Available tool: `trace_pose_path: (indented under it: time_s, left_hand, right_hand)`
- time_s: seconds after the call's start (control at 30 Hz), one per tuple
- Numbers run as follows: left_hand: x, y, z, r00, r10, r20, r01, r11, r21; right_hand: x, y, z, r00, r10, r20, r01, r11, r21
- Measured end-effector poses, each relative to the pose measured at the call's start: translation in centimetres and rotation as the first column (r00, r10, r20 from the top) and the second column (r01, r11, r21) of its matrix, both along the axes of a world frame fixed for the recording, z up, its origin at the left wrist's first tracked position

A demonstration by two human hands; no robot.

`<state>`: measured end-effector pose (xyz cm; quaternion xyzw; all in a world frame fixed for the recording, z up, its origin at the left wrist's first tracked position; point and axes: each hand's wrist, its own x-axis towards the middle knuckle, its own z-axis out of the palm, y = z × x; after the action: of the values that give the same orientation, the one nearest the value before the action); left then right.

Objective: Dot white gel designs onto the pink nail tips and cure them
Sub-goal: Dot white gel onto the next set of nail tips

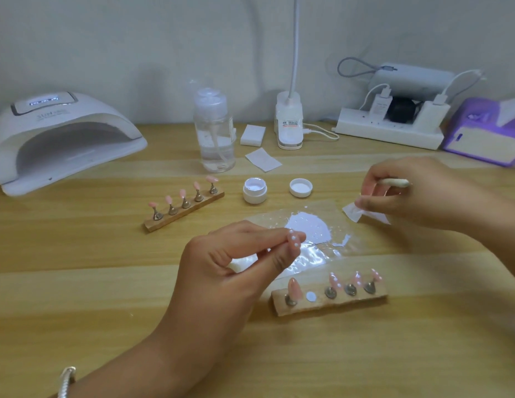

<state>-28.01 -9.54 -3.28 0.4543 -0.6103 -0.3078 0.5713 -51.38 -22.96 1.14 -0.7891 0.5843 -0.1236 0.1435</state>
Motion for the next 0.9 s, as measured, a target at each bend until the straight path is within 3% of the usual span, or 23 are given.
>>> trace_pose_path:
  time_s: [0.2,0.4,0.9]
  left_hand:
    - [-0.1,0.0,0.1,1.0,-0.002,-0.025,0.003,1.0,0.015]
    - [0.0,0.0,0.1,1.0,-0.001,-0.011,0.001,1.0,0.017]
    - [0.0,0.0,0.0,1.0,0.02,0.023,-0.02,1.0,0.012]
  right_hand:
    - [0.0,0.1,0.7,0.995,0.028,0.101,-0.031,0.999,0.038]
    - [0.7,0.9,0.2,0.991,0.109,-0.077,-0.11,0.994,-0.019]
    - [0.8,0.7,-0.5,0.98,0.178,-0.093,-0.187,0.978,-0.095]
